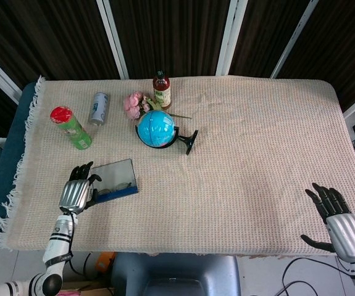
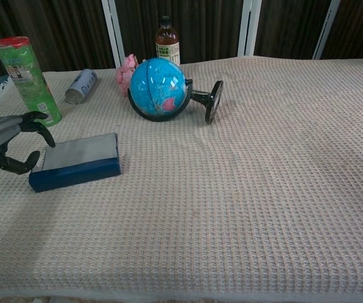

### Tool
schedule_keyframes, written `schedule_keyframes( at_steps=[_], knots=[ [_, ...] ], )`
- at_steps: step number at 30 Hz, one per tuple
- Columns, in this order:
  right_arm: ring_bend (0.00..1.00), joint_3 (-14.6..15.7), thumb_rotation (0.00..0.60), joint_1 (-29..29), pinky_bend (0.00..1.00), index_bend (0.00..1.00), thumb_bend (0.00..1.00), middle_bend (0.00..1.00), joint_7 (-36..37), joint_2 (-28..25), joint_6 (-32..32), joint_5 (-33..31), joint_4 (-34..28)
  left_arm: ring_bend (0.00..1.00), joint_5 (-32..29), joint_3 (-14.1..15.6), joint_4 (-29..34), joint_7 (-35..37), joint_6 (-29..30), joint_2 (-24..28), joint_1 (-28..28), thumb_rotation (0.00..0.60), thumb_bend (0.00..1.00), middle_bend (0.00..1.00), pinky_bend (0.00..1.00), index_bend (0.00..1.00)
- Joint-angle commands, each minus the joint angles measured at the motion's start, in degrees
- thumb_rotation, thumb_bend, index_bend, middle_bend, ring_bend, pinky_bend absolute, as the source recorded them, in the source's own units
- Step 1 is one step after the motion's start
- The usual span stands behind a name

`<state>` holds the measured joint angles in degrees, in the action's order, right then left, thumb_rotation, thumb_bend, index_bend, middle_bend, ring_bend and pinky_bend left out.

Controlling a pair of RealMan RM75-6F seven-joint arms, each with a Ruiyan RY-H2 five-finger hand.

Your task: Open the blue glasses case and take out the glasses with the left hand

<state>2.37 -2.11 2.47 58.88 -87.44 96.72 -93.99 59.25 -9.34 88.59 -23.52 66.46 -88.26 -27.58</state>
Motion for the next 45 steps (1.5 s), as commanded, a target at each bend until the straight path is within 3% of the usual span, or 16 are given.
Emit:
schedule_keyframes(
  at_steps=[1,11,20,34,45],
  knots=[
    [0.0,0.04,0.6,0.04,0.0,0.0,0.18,0.0,0.03,0.1,-0.13,0.12,0.08,0.0,0.59,1.3,0.61,-0.27,-0.02,0.85,0.77,0.6,0.58,0.0,0.0,0.36],
    [0.0,-0.07,0.6,0.12,0.0,0.0,0.18,0.0,0.4,0.01,-0.46,0.03,0.05,0.0,5.59,5.66,-0.08,3.86,0.6,2.47,3.59,0.6,0.61,0.0,0.0,0.36],
    [0.0,-0.08,0.6,0.15,0.0,0.0,0.18,0.0,0.77,-0.11,-0.66,0.12,0.03,0.0,8.14,7.49,-1.29,5.68,0.12,1.97,4.62,0.6,0.61,0.0,0.0,0.36],
    [0.0,0.25,0.6,0.39,0.0,0.0,0.18,0.0,1.56,-0.32,-1.45,1.08,0.13,0.0,18.91,15.48,6.68,8.37,-0.99,5.39,6.86,0.6,0.66,0.0,0.0,0.39],
    [0.0,0.15,0.6,0.56,0.0,0.0,0.18,0.0,3.55,-0.99,-2.25,1.16,0.38,0.0,22.95,16.13,7.53,5.04,-1.6,1.38,6.64,0.6,0.66,0.0,0.0,0.29]
  ],
)
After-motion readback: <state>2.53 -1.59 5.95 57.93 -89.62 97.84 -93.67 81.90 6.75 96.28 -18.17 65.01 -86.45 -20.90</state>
